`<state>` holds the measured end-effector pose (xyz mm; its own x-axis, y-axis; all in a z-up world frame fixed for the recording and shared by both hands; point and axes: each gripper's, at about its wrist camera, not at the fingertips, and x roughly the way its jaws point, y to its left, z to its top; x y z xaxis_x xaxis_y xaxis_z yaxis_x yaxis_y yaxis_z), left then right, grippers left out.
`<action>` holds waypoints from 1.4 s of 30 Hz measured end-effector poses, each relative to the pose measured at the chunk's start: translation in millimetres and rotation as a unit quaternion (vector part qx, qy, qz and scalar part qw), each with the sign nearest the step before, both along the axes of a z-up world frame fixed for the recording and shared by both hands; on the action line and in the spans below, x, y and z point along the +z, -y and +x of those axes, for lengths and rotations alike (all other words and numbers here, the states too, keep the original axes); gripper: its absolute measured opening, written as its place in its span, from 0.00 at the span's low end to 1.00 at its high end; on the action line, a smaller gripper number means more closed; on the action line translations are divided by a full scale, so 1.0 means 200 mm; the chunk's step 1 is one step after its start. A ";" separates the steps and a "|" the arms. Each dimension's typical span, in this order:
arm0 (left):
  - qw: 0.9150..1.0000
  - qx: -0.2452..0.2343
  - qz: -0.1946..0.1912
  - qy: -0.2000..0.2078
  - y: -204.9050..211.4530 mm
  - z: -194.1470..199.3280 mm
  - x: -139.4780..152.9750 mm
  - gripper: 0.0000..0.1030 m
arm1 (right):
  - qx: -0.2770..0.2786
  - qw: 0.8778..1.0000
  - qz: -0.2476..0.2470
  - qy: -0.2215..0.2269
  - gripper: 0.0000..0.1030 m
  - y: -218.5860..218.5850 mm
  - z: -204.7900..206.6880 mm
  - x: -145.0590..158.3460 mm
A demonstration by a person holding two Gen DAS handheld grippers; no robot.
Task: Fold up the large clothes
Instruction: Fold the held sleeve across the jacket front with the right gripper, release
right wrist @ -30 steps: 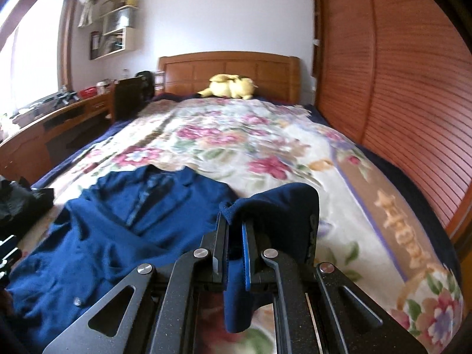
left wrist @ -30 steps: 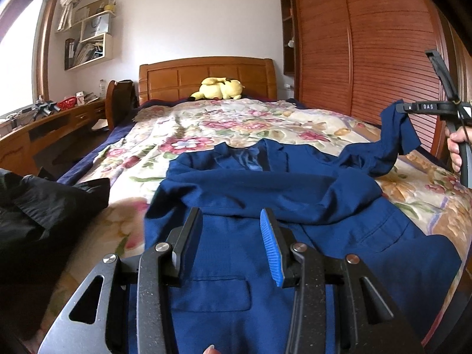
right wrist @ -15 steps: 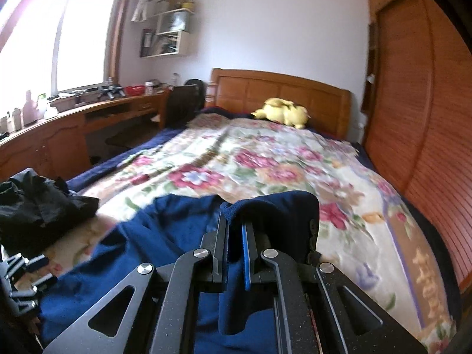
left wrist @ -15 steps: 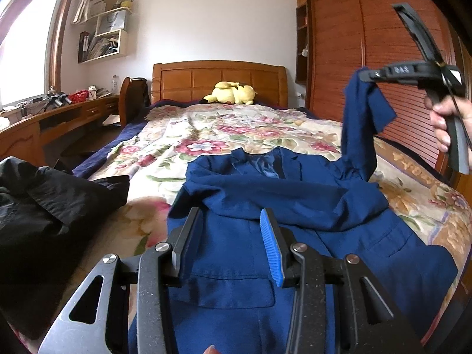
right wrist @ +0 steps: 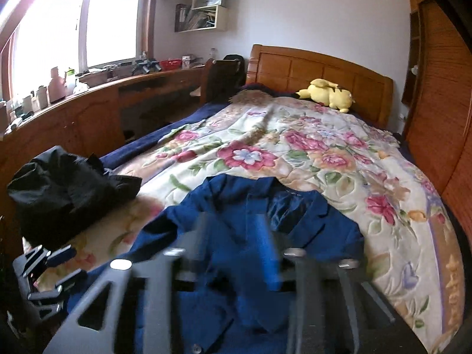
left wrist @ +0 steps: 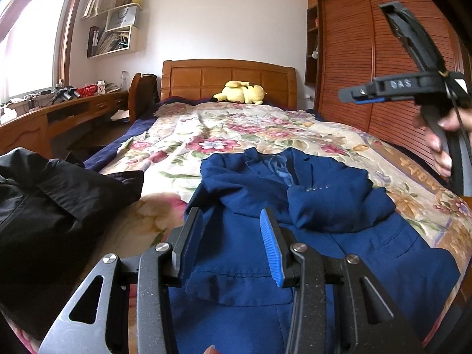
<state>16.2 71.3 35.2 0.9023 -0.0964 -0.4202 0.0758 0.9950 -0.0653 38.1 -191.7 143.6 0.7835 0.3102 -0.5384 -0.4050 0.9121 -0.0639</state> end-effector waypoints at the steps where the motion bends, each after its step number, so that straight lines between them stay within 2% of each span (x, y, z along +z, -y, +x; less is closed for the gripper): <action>1: 1.000 0.000 0.000 0.000 0.00 0.00 0.00 0.41 | -0.004 1.000 -0.008 0.002 0.49 0.01 -0.01 0.00; 4: 1.000 0.000 0.001 0.000 0.00 0.00 0.00 0.41 | -0.010 1.000 -0.028 -0.005 0.49 0.05 0.01 -0.04; 8: 1.000 -0.001 0.003 -0.001 0.01 0.00 0.00 0.41 | -0.031 0.998 -0.041 -0.034 0.49 0.04 0.07 -0.16; 14: 1.000 -0.004 0.007 -0.002 0.02 0.00 0.00 0.41 | -0.063 0.992 -0.025 -0.110 0.49 0.12 0.23 -0.47; 18: 1.000 -0.007 0.009 -0.004 0.03 0.01 -0.01 0.41 | -0.077 0.986 -0.001 -0.146 0.49 0.10 0.31 -0.58; 23: 1.000 -0.006 0.012 -0.008 0.03 0.02 -0.02 0.41 | -0.072 0.982 0.022 -0.170 0.49 0.08 0.36 -0.69; 27: 1.000 -0.006 0.012 -0.007 0.03 0.02 -0.02 0.41 | -0.047 0.977 0.027 -0.205 0.49 0.04 0.40 -0.77; 30: 1.000 -0.006 0.012 -0.007 0.03 0.02 -0.02 0.41 | -0.048 0.976 0.023 -0.211 0.49 0.02 0.43 -0.79; 31: 1.000 -0.006 0.012 -0.007 0.03 0.02 -0.02 0.41 | -0.046 0.976 0.025 -0.210 0.47 0.01 0.43 -0.79; 32: 1.000 -0.006 0.012 -0.007 0.03 0.02 -0.02 0.41 | -0.043 0.976 0.027 -0.210 0.33 0.01 0.44 -0.79; 33: 1.000 -0.006 0.012 -0.007 0.03 0.02 -0.02 0.41 | -0.045 0.977 0.022 -0.206 0.28 0.00 0.43 -0.80; 34: 1.000 -0.006 0.011 -0.008 0.03 0.02 -0.02 0.41 | -0.049 0.978 0.013 -0.201 0.10 0.00 0.43 -0.79; 35: 1.000 -0.006 0.008 -0.009 0.03 0.02 -0.02 0.41 | -0.047 0.980 0.013 -0.194 0.04 0.00 0.43 -0.77; 42: 1.000 -0.003 -0.004 -0.006 -0.01 0.02 -0.01 0.41 | -0.009 0.993 0.022 -0.120 0.03 -0.08 0.34 -0.50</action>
<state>20.7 72.6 32.9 0.8968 -0.1051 -0.4299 0.0814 0.9940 -0.0733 105.8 -176.3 42.9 0.6404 0.3249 -0.6960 -0.3873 0.9191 0.0726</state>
